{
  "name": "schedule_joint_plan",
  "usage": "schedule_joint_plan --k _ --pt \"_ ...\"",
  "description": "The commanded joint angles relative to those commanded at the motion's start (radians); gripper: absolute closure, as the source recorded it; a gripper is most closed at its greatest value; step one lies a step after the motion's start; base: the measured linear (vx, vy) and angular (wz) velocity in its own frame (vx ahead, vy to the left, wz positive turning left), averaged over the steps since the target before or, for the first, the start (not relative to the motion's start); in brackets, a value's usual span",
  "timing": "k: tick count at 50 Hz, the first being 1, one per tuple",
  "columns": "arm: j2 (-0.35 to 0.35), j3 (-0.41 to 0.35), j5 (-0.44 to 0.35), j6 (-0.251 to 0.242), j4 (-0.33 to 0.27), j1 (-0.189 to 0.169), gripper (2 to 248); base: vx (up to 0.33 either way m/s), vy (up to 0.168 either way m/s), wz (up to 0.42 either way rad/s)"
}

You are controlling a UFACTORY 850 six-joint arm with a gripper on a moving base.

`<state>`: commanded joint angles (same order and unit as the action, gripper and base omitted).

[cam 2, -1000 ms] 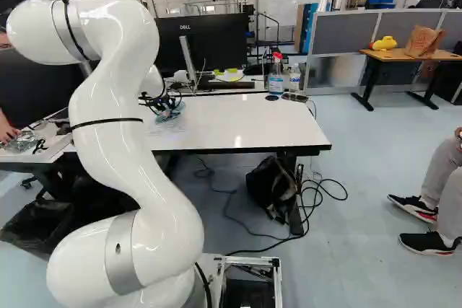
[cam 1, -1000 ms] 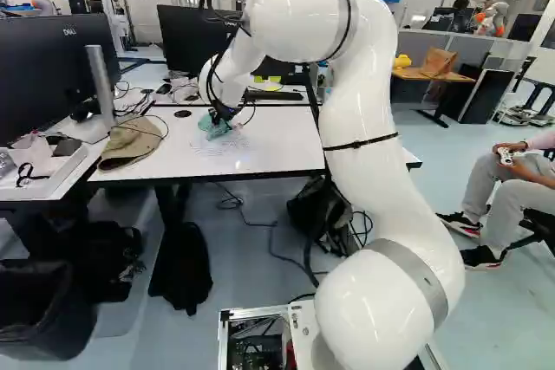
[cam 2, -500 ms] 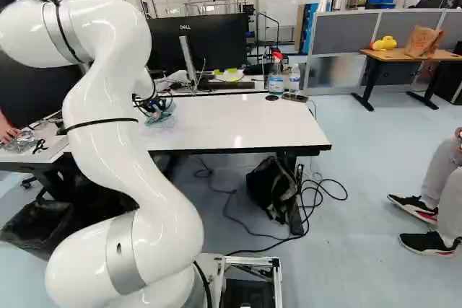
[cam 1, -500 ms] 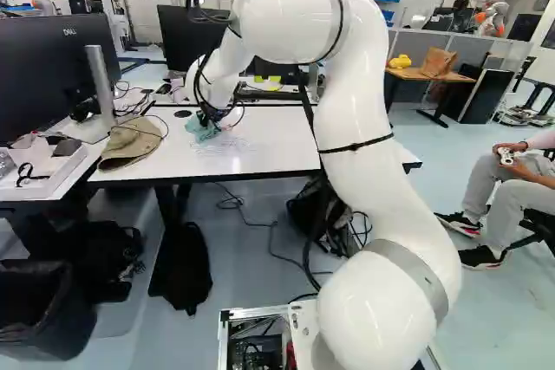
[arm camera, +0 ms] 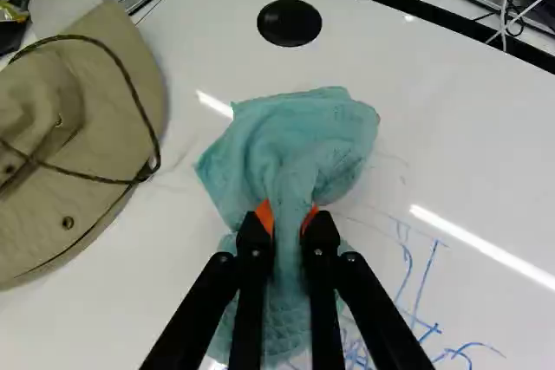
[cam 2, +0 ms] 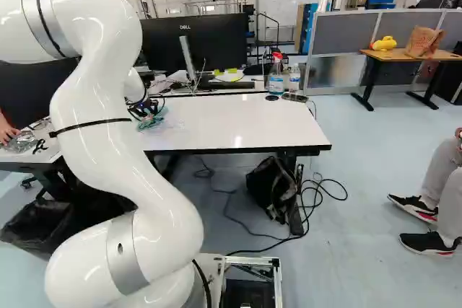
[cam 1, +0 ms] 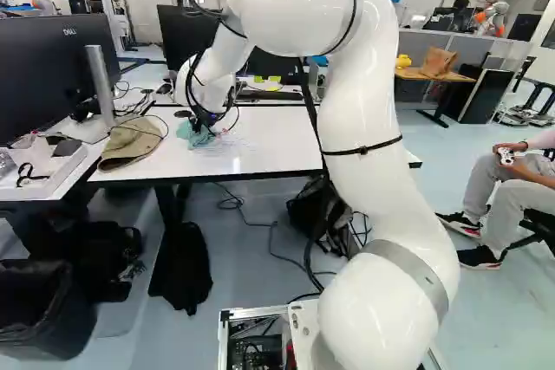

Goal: Clean the table with the green towel

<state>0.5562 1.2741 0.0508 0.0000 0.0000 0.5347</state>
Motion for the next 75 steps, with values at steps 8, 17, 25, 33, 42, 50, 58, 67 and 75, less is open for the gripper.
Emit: schedule_joint_plan --k 8,17,25,33,42,50,58,67,75 --pt "-0.026 -0.036 0.0 0.0 0.0 0.014 199 0.0 0.0 0.0" --pt "-0.057 -0.077 0.0 0.0 0.0 0.028 199 0.0 0.0 0.0" --pt "-0.085 -0.114 0.0 0.0 0.0 0.04 199 0.0 0.0 0.0" --pt "-0.112 -0.15 0.0 0.0 0.0 0.053 199 0.0 0.0 0.0" --pt "-0.144 -0.192 0.0 0.0 0.0 0.067 199 0.0 0.0 0.0" --pt "-0.175 -0.231 0.0 0.0 0.0 0.07 199 0.0 0.0 0.0" --pt "-0.206 -0.271 0.0 0.0 0.0 0.061 199 0.0 0.0 0.0" --pt "-0.24 -0.313 0.0 0.0 0.0 0.044 199 0.0 0.0 0.0" --pt "-0.27 -0.35 0.0 0.0 0.0 0.028 199 0.0 0.0 0.0"
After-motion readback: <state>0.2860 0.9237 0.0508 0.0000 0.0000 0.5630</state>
